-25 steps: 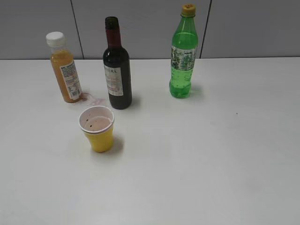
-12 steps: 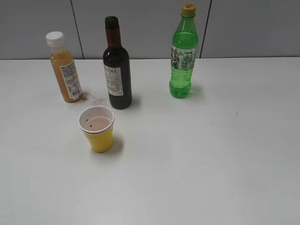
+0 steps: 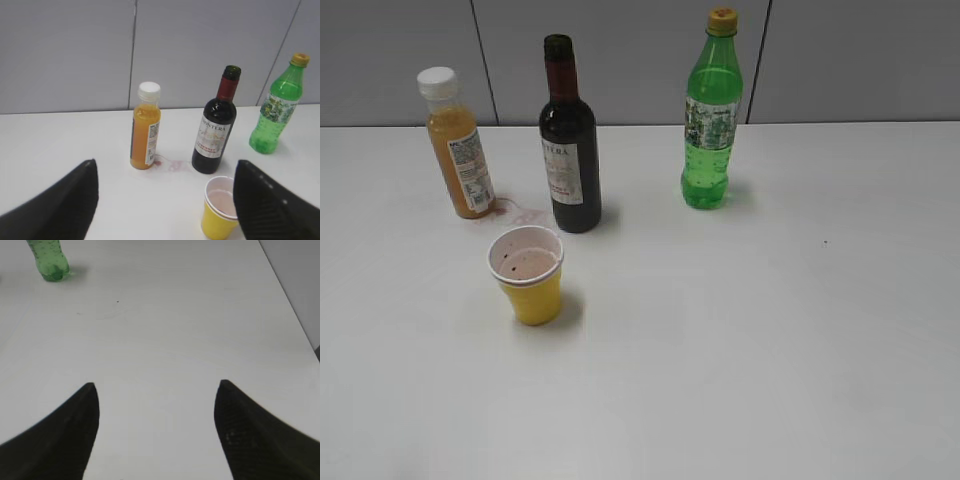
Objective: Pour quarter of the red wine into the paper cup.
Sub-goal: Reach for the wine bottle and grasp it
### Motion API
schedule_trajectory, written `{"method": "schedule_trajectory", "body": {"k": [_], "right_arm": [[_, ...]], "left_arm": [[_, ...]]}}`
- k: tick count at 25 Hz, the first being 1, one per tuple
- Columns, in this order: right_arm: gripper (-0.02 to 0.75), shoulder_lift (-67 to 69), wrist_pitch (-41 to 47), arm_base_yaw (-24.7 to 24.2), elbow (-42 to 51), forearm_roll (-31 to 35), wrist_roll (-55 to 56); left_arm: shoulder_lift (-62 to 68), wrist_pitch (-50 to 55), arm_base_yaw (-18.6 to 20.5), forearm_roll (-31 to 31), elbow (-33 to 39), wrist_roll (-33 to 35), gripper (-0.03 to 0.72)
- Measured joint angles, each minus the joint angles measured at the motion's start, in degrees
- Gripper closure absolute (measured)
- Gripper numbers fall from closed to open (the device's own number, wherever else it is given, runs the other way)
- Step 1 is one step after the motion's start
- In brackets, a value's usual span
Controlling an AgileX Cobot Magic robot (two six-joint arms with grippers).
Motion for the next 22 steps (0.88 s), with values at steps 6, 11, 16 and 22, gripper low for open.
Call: {"method": "schedule_trajectory", "body": {"k": [6,11,16,22], "right_arm": [[0.192,0.0,0.0,0.0,0.0,0.0,0.0],[0.192,0.0,0.0,0.0,0.0,0.0,0.0],[0.192,0.0,0.0,0.0,0.0,0.0,0.0],[0.192,0.0,0.0,0.0,0.0,0.0,0.0]], "left_arm": [[19.3,-5.0,0.0,-27.3,0.0,31.2,0.063],[31.4,-5.0,0.0,-52.6,0.0,62.4,0.071],[37.4,-6.2,0.0,-61.4,-2.6,76.6,0.082],[38.4,-6.7,0.0,-62.7,-5.2,78.4,0.095]]}}
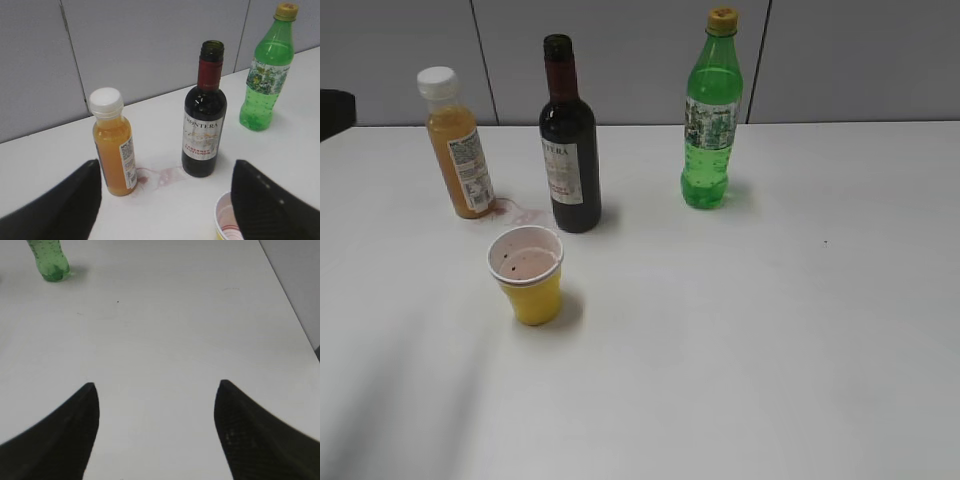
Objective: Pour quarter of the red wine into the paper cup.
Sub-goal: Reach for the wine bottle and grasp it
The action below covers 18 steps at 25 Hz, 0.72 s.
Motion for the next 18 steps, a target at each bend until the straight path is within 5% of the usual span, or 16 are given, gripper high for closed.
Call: {"method": "schedule_trajectory", "body": {"k": [14,18], "right_arm": [[0.192,0.0,0.0,0.0,0.0,0.0,0.0],[0.192,0.0,0.0,0.0,0.0,0.0,0.0]], "left_arm": [[0.6,-2.4,0.0,-4.0,0.0,0.0,0.096],[2.2,-2.0,0.0,6.6,-0.1,-10.2,0.096]]}}
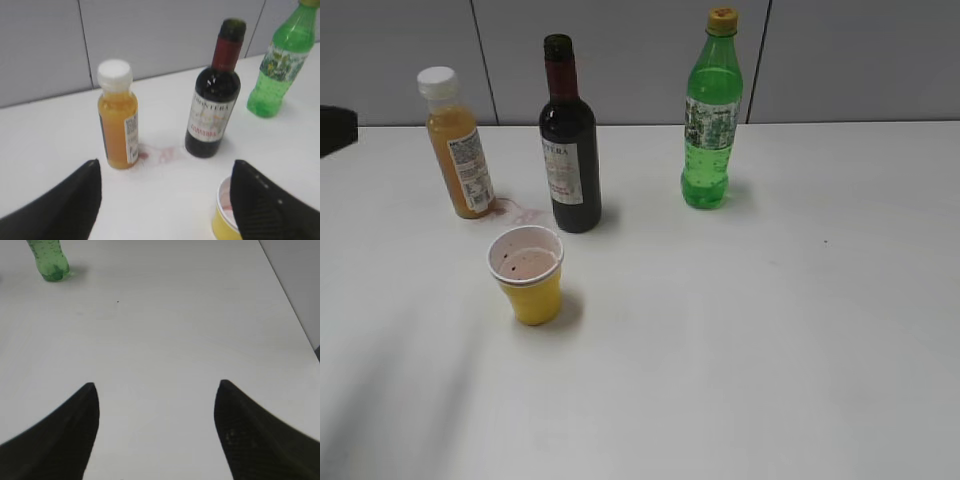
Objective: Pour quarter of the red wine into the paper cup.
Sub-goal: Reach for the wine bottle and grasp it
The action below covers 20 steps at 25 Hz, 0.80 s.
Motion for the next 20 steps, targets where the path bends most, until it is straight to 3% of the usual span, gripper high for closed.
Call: {"method": "schedule_trajectory", "body": {"k": [8,17,20], "right_arm": [[0.192,0.0,0.0,0.0,0.0,0.0,0.0],[0.192,0.0,0.0,0.0,0.0,0.0,0.0],[0.192,0.0,0.0,0.0,0.0,0.0,0.0]], "left_arm": [[2.0,-6.3,-1.9,33.1,0.0,-33.4,0.096],[2.0,-22.4,-6.4,75.0,0.0,-79.5,0.096],[3.3,-27.4,-6.6,82.6,0.0,-86.1,0.096]]}}
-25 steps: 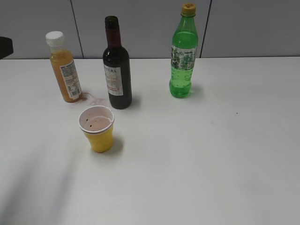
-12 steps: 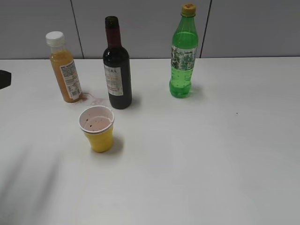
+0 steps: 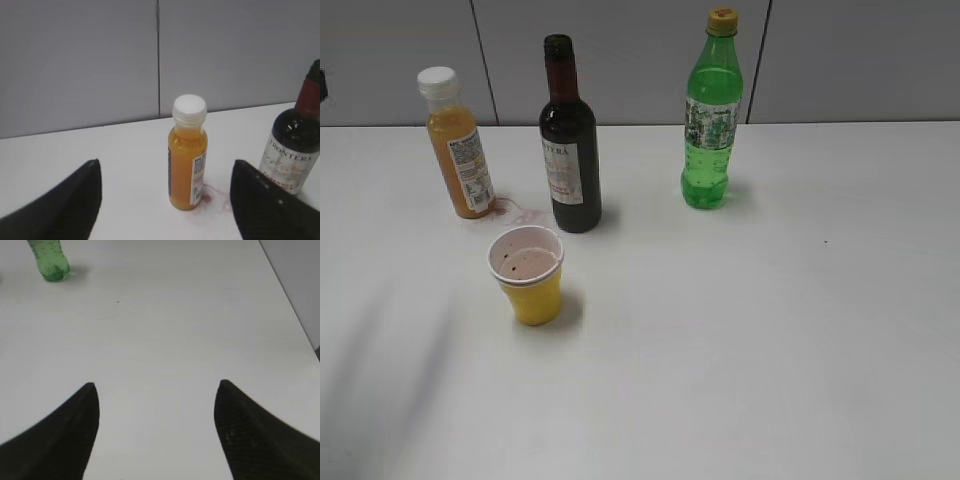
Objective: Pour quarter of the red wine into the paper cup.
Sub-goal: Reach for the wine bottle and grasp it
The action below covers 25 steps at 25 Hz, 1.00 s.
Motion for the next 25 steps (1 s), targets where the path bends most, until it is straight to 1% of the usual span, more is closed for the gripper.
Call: {"method": "schedule_trajectory", "body": {"k": [3,6,8,10,13,16,18,20,22,25], "right_arm": [[0.192,0.0,0.0,0.0,0.0,0.0,0.0],[0.192,0.0,0.0,0.0,0.0,0.0,0.0],[0.192,0.0,0.0,0.0,0.0,0.0,0.0],[0.192,0.0,0.0,0.0,0.0,0.0,0.0],[0.192,0.0,0.0,0.0,0.0,0.0,0.0],[0.192,0.0,0.0,0.0,0.0,0.0,0.0],[0.192,0.0,0.0,0.0,0.0,0.0,0.0],[0.192,0.0,0.0,0.0,0.0,0.0,0.0],[0.192,0.0,0.0,0.0,0.0,0.0,0.0],[0.192,0.0,0.0,0.0,0.0,0.0,0.0]], "left_arm": [[2.7,-2.5,-0.4,3.3,0.0,-2.3,0.096],[5.1,-4.3,-1.8,6.1,0.0,-4.4,0.096],[6.3,-6.3,-2.8,9.9,0.0,-7.0,0.096],[7.5,-8.6,-3.3,14.7,0.0,-11.9,0.096],[9.5,-14.4,-3.3,26.4,0.0,-23.1,0.096],[12.8,-24.3,-2.1,43.7,0.0,-36.7,0.096],[16.0,-31.8,-0.6,51.7,0.0,-40.9,0.096],[19.8,-35.3,0.5,55.9,-0.4,-42.4,0.096],[23.1,-36.2,1.4,58.3,-1.5,-43.0,0.096],[28.1,-36.7,1.8,61.7,-5.1,-42.9,0.095]]}}
